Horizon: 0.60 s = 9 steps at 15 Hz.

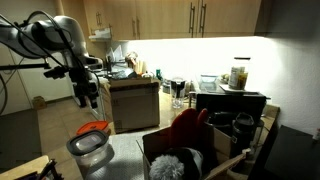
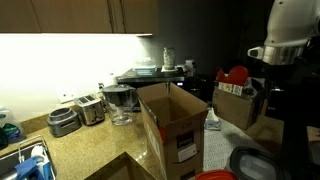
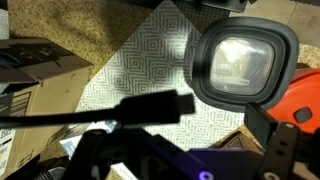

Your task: Put the carton in the brown box.

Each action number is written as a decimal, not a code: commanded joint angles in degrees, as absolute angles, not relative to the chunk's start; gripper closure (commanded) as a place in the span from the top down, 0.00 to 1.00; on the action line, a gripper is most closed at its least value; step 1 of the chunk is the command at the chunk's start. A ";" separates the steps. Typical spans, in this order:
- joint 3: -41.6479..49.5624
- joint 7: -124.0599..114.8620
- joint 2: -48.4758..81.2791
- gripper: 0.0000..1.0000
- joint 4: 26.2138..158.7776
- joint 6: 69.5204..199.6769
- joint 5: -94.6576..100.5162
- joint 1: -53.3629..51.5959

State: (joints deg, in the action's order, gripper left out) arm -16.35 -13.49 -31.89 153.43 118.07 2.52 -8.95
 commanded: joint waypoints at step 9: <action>-19.29 -27.32 -18.71 1.00 147.54 126.84 14.63 -5.09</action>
State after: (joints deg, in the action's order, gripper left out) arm -18.04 -22.90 -22.89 149.90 124.60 10.59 -6.89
